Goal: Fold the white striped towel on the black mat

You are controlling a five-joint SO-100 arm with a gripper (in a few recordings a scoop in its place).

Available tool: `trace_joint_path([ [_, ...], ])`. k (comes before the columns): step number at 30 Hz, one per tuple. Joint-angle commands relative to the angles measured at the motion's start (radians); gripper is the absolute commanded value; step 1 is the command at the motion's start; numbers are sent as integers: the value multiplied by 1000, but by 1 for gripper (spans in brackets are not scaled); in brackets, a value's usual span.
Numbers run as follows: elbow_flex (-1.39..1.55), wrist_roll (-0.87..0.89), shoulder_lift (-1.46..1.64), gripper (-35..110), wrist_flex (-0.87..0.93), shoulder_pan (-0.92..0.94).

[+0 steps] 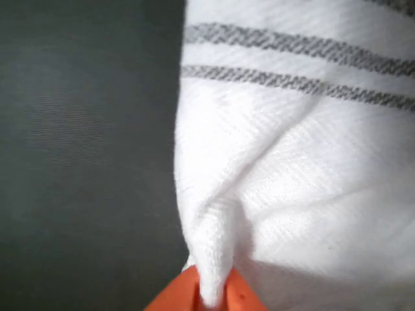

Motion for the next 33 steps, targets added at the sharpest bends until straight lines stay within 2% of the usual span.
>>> trace_joint_path([
  [1,44,-123,132,0,-46,-94],
  [5,107,-328,219,0,-29,-210],
  [11,100,-632,302,1,311,-376],
  [14,100,-738,330,1,457,-426],
  [16,114,-758,345,2,486,-442],
  [19,186,-591,376,12,380,-440],
  [22,279,-347,407,19,160,-394],
  [28,288,-11,522,23,140,-233],
  [31,236,281,508,25,106,-164],
  [33,140,468,445,24,170,-124],
])
